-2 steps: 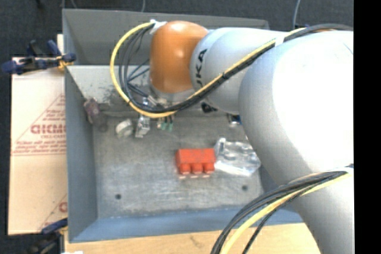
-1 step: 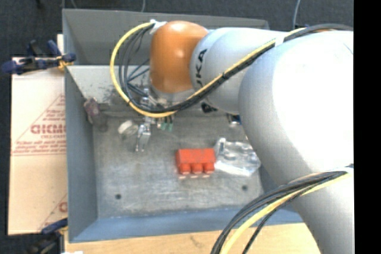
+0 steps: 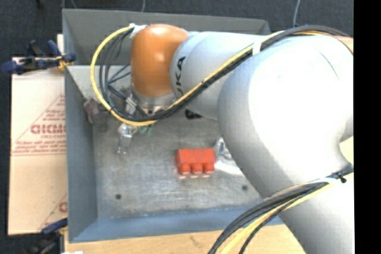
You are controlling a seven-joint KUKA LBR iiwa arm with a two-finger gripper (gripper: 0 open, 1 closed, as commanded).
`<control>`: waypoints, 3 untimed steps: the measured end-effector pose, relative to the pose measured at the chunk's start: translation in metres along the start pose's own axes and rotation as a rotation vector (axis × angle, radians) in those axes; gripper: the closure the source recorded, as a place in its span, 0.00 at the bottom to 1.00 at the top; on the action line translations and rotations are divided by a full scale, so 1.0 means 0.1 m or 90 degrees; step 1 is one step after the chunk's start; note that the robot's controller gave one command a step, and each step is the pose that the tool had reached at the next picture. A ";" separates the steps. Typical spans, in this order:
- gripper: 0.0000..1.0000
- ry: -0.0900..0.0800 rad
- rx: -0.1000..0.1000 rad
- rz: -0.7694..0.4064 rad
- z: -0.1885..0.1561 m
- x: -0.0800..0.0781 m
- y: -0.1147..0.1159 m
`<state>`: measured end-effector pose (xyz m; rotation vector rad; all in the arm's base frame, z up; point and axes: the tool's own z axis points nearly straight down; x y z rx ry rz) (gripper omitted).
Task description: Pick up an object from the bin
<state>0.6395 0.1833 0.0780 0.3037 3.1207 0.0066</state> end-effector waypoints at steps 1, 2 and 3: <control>1.00 -0.002 0.000 0.001 -0.02 -0.02 -0.01; 1.00 0.002 0.004 -0.157 -0.13 0.24 -0.35; 1.00 -0.004 0.001 -0.329 -2.04 0.26 -0.16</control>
Offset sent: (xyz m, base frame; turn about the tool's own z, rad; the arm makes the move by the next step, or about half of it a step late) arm 0.0000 0.0000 0.0000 0.0000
